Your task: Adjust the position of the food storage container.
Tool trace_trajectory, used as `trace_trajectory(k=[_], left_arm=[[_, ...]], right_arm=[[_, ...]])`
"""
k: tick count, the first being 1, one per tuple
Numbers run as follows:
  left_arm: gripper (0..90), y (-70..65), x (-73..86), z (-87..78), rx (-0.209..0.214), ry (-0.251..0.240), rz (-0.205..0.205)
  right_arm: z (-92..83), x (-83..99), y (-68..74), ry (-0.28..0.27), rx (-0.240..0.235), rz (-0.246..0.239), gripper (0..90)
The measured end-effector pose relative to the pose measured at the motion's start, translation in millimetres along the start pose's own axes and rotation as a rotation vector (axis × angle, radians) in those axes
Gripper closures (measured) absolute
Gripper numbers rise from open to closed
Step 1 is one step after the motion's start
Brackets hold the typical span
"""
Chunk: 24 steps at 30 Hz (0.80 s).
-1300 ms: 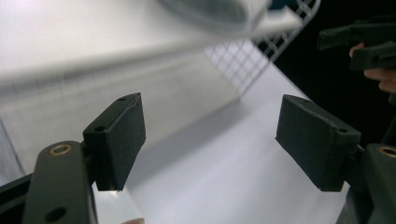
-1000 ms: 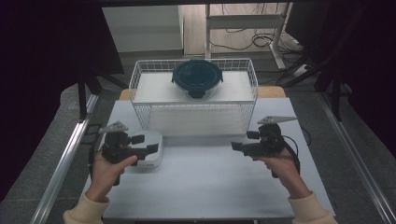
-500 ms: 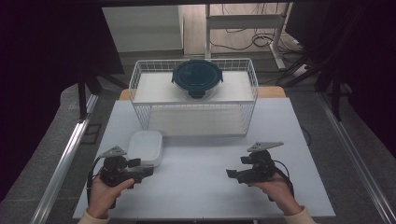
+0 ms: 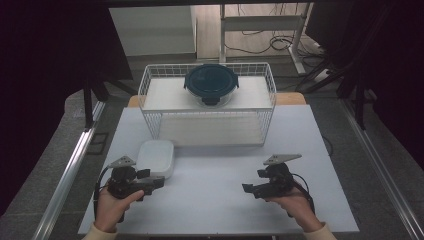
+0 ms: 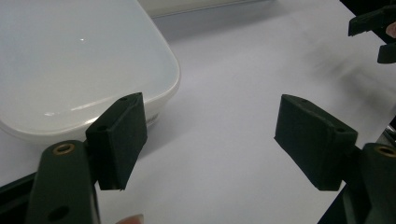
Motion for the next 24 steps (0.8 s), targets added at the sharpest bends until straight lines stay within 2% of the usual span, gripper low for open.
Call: trace_trajectory(k=[8,15,24], left_arm=[[25.4,6.5,1.4,2.4,-0.012,0.009,-0.010],[27.6,17.4,1.0,-5.1,-0.044,-0.012,-0.024],[30.1,27.0,-18.8,-17.1,-0.058,-0.051,-0.037]], right_arm=[[-0.4,1.4,-2.8,0.001,0.006,0.010,16.8],[0.0,-0.4,-7.4,-0.005,0.010,0.025,17.2],[-3.2,0.6,-9.1,-0.009,0.010,0.028,18.1]])
Point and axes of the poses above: each handheld gripper's, and its own axes: z roughly forward along the jaws, x roughly out of its underside, y roughly to its left, the point moved 4 cm from there along z, roughly forward along the jaws, and after that the axes turned 5 degrees about y, right-handed, at the moved point
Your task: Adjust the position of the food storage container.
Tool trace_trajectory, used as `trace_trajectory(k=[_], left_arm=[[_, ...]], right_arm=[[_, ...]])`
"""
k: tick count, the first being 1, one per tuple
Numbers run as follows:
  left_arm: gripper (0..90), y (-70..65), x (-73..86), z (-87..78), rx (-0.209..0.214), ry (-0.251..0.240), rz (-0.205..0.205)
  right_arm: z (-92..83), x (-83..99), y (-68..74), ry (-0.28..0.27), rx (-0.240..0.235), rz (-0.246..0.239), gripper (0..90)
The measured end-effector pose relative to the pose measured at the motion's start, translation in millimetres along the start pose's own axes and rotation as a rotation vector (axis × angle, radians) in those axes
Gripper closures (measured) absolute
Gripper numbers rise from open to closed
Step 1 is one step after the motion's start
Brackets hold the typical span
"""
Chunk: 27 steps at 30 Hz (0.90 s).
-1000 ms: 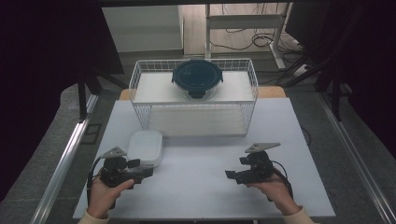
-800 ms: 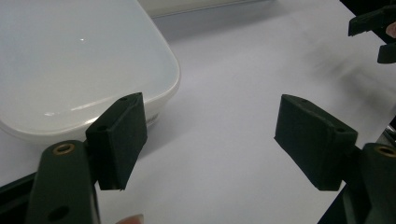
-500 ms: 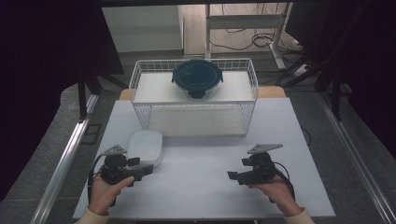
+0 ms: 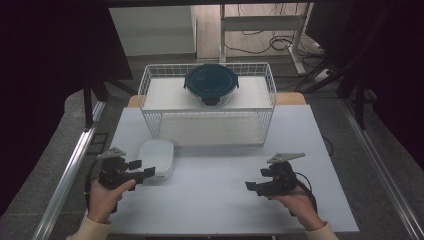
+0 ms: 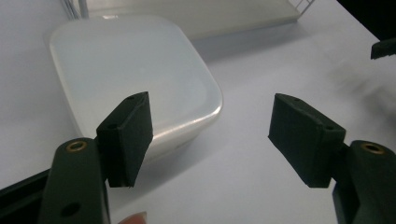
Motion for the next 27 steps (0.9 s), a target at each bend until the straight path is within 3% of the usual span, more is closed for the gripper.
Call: trace_trajectory(k=[5,15,19,24,27], left_arm=[[30.6,12.4,-16.4,-1.6,-0.023,0.001,-0.016],[37.7,54.1,-42.1,4.5,-0.088,0.025,-0.075],[50.3,71.0,-50.6,12.1,-0.116,0.066,-0.063],[71.2,94.6,-61.4,27.1,-0.130,0.093,-0.101],[79.8,103.2,-66.0,39.5,-0.158,0.129,-0.087]], right_arm=[[-1.9,-0.7,-1.7,-0.006,0.003,0.006,18.3],[-0.2,-0.2,-3.8,0.005,0.008,0.010,18.3],[1.5,0.0,-4.4,0.010,0.010,0.014,18.3],[4.4,0.2,-4.3,0.022,0.012,0.012,18.3],[5.9,0.4,-5.1,0.026,0.015,0.014,18.3]])
Point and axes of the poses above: each handheld gripper's, and its own axes: z roughly forward along the jaws, x roughly out of its underside, y roughly to its left, the point moved 4 cm from there along z, roughly forward along the jaws, and after that the axes turned 5 degrees about y, right-handed, at the moved point
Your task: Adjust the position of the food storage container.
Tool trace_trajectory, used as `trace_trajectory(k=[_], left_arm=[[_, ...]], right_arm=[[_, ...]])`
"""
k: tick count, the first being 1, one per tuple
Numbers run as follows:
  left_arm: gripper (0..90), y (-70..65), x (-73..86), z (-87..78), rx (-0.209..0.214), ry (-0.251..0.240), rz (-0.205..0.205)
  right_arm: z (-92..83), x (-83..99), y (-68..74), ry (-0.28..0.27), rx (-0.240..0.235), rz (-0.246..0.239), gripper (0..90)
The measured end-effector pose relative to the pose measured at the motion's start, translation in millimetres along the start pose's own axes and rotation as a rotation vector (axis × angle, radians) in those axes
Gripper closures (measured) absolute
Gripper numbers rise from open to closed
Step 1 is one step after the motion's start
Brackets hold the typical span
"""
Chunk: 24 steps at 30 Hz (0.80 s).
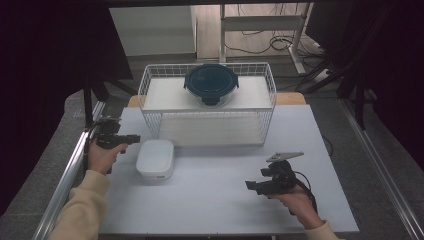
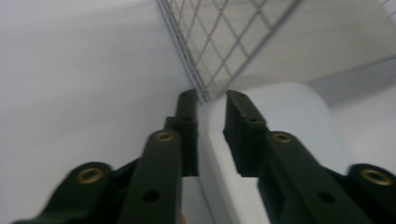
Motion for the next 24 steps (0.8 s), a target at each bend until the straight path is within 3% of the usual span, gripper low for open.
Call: trace_trajectory(k=[2,4,10,13,15,19,24], left_arm=[[85.0,4.3,-4.5,7.1,-0.020,0.015,-0.004],[89.5,8.6,-7.5,13.5,-0.003,0.015,-0.034],[90.0,17.1,-4.6,31.8,0.014,0.073,-0.059],[90.0,12.7,-3.1,34.4,0.031,0.093,-0.031],[90.0,10.6,-1.8,34.4,0.014,0.108,-0.014],[90.0,3.8,1.8,34.6,0.020,0.128,0.024],[90.0,-15.4,3.7,32.5,0.064,0.134,0.083]], right_arm=[[0.8,0.3,-0.9,0.003,-0.001,0.005,18.3],[1.3,0.5,-1.6,0.004,0.003,0.008,18.3],[0.4,0.6,-2.4,0.003,0.001,0.012,18.3],[1.2,1.4,-3.7,0.006,0.003,0.016,18.3],[1.7,1.6,-4.5,0.006,0.004,0.018,18.3],[2.2,1.5,-3.8,0.006,0.002,0.017,18.3],[2.5,1.3,-2.9,0.008,0.001,0.014,18.3]])
Point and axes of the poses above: each handheld gripper's, and its own axes: z roughly forward along the jaws, x roughly out of its underside, y roughly to its left, the point moved 4 cm from there along z, roughly forward along the jaws, and after that the axes turned 5 degrees about y, right-handed, at the moved point
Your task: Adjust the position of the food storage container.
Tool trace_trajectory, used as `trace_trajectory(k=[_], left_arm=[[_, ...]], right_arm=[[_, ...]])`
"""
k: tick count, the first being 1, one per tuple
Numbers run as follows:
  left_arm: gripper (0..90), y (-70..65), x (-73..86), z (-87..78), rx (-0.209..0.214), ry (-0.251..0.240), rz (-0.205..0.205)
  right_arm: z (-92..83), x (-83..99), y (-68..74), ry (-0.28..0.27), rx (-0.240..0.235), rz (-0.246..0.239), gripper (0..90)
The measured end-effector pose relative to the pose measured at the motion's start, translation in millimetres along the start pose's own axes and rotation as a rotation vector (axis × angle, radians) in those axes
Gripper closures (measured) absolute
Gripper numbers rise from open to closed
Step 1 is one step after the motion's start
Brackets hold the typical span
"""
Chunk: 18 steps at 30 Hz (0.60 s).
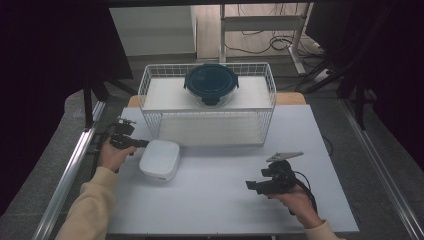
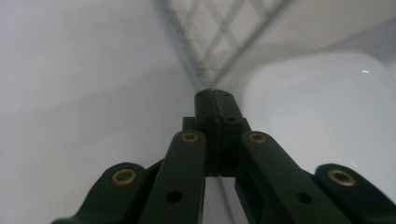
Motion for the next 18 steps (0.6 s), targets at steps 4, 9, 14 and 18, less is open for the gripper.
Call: trace_trajectory(k=[4,9,14,18], left_arm=[[90.0,-14.3,1.9,4.2,0.009,0.018,0.033],[90.0,-28.3,5.7,9.3,0.064,0.008,0.043],[90.0,-35.1,10.1,10.6,0.096,0.007,0.051],[90.0,-47.7,11.4,12.8,0.106,0.018,0.080]], right_arm=[[-0.6,-0.4,0.6,-0.005,-0.003,0.004,18.3],[-0.6,-0.2,1.0,-0.001,-0.003,-0.001,18.3],[0.3,-0.1,1.1,0.002,-0.004,-0.002,18.3],[1.0,-0.2,2.1,0.002,-0.007,-0.002,18.3]])
Point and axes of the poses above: each handheld gripper's, and its own axes: z roughly forward along the jaws, x roughly out of its underside, y roughly to its left, the point moved 4 cm from there along z, roughly forward along the jaws, and after that the axes turned 5 degrees about y, right-handed, at the moved point
